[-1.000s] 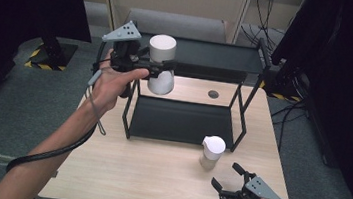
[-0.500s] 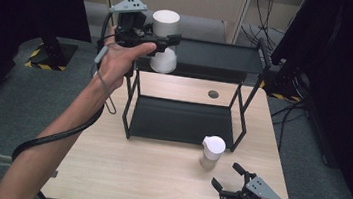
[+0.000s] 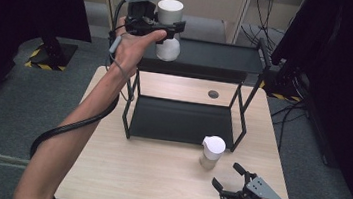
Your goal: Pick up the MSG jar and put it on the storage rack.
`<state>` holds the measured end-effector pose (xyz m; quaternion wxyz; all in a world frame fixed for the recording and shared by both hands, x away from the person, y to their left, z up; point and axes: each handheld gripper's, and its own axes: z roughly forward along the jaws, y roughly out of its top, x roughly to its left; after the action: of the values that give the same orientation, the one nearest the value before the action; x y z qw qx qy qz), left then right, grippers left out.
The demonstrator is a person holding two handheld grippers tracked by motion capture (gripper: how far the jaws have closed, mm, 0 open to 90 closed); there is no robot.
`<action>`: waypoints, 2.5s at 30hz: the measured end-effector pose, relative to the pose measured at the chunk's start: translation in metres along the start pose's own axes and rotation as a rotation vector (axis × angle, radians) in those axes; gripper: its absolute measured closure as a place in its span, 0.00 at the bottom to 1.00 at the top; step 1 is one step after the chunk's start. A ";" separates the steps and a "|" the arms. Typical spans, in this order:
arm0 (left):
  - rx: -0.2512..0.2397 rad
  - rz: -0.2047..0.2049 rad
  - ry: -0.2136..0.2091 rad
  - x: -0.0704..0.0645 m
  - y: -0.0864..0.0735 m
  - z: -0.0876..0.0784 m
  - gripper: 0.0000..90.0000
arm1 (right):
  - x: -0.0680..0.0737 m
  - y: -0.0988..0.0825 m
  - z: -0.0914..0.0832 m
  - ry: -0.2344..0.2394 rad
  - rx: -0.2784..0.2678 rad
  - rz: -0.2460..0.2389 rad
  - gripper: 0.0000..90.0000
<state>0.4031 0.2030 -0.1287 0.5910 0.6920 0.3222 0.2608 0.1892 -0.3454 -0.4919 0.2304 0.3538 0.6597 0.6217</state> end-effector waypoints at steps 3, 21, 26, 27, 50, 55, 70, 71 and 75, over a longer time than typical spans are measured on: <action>-0.010 -0.009 0.016 0.000 -0.001 0.004 0.39 | 0.000 0.000 0.000 0.000 0.000 0.002 0.01; -0.015 0.015 0.127 -0.005 -0.007 0.035 0.39 | 0.000 0.000 -0.001 0.005 -0.009 -0.002 0.01; -0.015 0.008 0.133 -0.004 -0.012 0.039 0.39 | 0.000 0.000 -0.001 0.007 -0.010 -0.002 0.01; -0.011 0.012 0.137 -0.004 -0.013 0.039 0.39 | 0.000 0.000 -0.001 0.007 -0.010 -0.002 0.01; -0.019 -0.005 0.145 -0.004 -0.020 0.041 0.21 | 0.000 0.000 0.001 0.013 -0.001 -0.002 0.01; -0.001 -0.043 0.164 -0.008 -0.017 0.041 0.07 | 0.000 0.000 0.001 0.013 0.001 -0.002 0.01; 0.013 -0.071 0.184 -0.020 -0.013 0.033 0.00 | 0.000 0.000 0.002 0.017 0.004 -0.004 0.01; 0.013 -0.072 0.182 -0.021 -0.013 0.032 0.00 | 0.000 0.000 0.002 0.017 0.003 -0.003 0.01; 0.013 -0.067 0.182 -0.027 -0.013 0.028 0.00 | 0.000 0.000 0.002 0.017 0.002 -0.004 0.01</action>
<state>0.4042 0.1657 -0.1455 0.5633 0.6580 0.3992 0.3006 0.1907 -0.3441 -0.4924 0.2256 0.3475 0.6629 0.6236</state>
